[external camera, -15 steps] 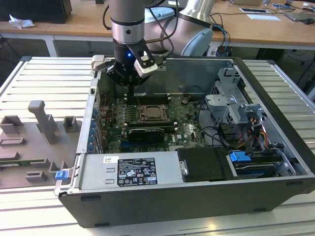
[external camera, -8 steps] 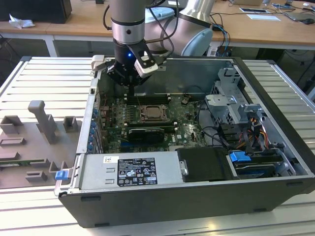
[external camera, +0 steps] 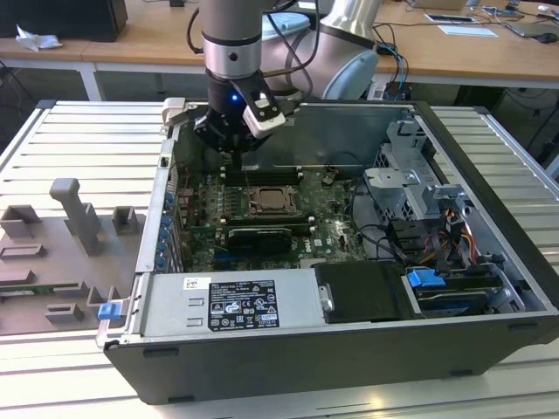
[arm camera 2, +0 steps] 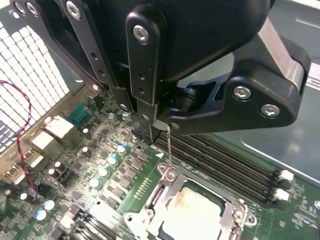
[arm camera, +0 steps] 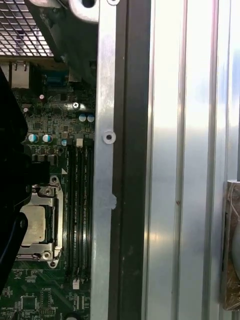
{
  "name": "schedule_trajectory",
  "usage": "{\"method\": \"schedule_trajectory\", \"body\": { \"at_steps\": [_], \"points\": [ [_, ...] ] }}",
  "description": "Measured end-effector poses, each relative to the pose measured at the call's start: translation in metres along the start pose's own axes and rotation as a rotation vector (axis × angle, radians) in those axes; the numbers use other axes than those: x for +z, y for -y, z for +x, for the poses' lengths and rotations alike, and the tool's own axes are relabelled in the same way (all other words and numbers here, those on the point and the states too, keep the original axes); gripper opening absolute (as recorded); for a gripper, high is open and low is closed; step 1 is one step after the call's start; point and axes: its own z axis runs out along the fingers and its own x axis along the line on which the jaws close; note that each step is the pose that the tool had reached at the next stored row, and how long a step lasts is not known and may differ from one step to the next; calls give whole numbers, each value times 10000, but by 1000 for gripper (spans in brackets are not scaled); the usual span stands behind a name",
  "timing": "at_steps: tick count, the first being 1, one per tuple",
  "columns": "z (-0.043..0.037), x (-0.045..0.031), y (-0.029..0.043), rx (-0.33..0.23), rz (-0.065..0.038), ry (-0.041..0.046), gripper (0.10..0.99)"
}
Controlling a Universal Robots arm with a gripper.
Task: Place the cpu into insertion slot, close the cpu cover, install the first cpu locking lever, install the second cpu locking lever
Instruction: 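Install the first cpu locking lever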
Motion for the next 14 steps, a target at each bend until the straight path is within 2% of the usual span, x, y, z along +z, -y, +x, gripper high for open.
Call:
{"method": "schedule_trajectory", "body": {
  "at_steps": [3, 9, 11, 12, 14],
  "points": [
    [-111, 5, 3, 0, 1, -2, 106],
    [-385, 18, 10, -1, 0, -2, 106],
    [-442, 27, 12, 0, -14, 1, 106],
    [-452, 28, 13, 0, -67, 0, 106],
    [-462, 32, 12, 2, -256, 4, 106]
  ]
}}
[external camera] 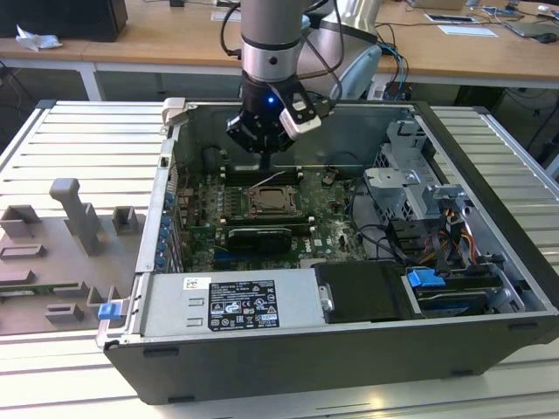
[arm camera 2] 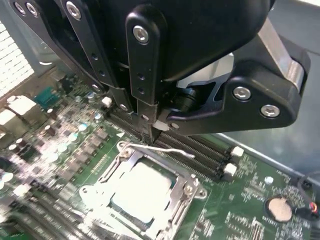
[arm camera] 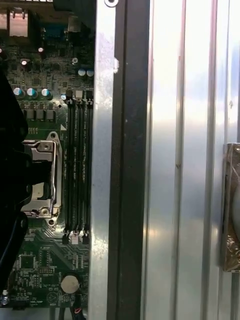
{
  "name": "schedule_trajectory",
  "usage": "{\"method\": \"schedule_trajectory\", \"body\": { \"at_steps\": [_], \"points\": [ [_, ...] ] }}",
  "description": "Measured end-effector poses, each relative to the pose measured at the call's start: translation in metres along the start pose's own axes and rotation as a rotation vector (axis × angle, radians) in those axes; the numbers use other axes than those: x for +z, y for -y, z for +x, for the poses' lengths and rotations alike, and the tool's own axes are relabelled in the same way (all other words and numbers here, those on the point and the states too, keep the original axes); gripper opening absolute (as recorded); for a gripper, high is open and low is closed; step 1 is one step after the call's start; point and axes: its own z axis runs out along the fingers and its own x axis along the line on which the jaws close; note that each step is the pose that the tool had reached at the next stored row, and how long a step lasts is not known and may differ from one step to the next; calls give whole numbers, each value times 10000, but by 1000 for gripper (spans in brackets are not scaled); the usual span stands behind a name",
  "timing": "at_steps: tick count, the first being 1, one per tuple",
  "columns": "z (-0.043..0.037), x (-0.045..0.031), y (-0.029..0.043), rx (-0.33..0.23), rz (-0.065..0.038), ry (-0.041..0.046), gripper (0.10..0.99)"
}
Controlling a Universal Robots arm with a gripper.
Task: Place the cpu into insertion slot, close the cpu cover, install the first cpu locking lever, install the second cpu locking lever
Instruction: 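Install the first cpu locking lever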
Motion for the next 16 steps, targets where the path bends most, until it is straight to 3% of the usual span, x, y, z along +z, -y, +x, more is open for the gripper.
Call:
{"method": "schedule_trajectory", "body": {
  "at_steps": [1, 5, 16],
  "points": [
    [-2, 1, 0, 1, -101, 3, 106],
    [-25, 29, 2, 3, -315, 10, 106],
    [-81, 226, 17, 3, -328, 9, 106]
  ]
}}
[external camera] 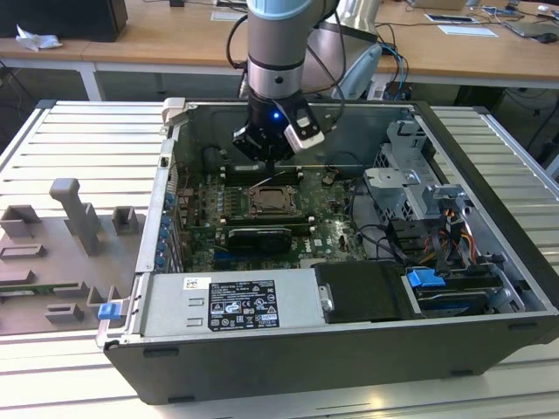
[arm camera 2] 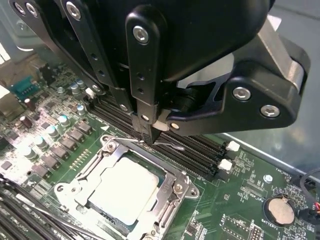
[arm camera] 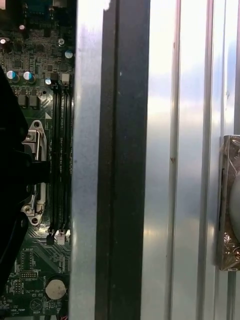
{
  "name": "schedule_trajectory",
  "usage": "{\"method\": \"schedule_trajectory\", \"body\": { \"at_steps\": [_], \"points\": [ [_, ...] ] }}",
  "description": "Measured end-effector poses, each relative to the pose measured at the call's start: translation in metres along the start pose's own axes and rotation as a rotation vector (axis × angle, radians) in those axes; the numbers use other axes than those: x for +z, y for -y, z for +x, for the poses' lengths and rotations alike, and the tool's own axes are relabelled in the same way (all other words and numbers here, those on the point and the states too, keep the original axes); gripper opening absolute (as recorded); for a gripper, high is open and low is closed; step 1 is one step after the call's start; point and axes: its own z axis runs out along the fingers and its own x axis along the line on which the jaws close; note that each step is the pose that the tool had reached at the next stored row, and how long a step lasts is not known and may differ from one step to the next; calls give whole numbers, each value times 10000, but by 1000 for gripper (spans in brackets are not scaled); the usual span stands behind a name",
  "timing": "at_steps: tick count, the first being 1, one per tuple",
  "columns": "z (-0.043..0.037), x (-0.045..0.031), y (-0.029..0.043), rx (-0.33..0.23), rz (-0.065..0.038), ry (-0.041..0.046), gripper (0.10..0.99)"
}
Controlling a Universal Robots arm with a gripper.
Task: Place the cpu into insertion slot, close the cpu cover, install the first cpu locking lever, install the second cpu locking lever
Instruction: 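Install the first cpu locking lever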
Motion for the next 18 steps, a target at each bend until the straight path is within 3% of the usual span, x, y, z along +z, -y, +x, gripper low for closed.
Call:
{"method": "schedule_trajectory", "body": {
  "at_steps": [18],
  "points": [
    [-123, 86, -37, 0, 0, -1, 106]
  ]
}}
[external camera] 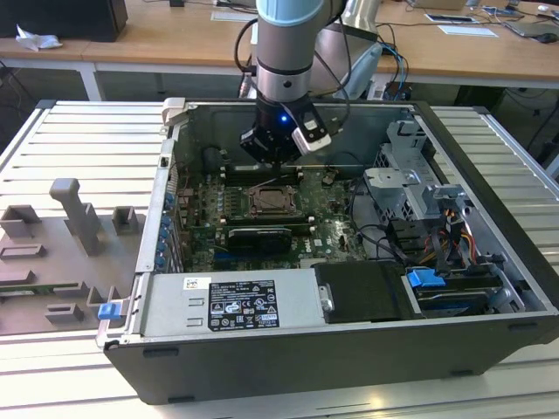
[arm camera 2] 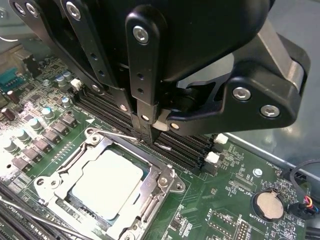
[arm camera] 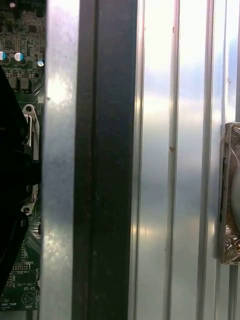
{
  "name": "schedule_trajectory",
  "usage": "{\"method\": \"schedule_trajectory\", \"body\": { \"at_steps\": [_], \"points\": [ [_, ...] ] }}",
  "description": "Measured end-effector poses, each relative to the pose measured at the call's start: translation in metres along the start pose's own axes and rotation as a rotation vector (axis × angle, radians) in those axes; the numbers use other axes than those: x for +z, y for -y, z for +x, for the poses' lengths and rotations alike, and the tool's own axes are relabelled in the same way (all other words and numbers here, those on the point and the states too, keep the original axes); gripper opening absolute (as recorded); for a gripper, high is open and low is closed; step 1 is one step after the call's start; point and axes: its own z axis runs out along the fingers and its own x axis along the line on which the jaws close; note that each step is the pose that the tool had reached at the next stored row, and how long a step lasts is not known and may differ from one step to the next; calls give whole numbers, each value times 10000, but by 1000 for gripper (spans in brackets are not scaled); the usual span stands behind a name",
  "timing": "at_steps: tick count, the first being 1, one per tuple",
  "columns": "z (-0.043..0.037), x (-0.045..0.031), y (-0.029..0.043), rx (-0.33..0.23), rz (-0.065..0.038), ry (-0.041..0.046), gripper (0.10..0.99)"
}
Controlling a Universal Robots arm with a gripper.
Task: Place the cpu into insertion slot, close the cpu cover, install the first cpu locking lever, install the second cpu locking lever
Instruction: 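Install the first cpu locking lever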
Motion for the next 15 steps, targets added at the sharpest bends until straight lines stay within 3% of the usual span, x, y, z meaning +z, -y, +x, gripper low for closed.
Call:
{"method": "schedule_trajectory", "body": {
  "at_steps": [15],
  "points": [
    [-70, 112, -8, 0, 2, 0, 106]
  ]
}}
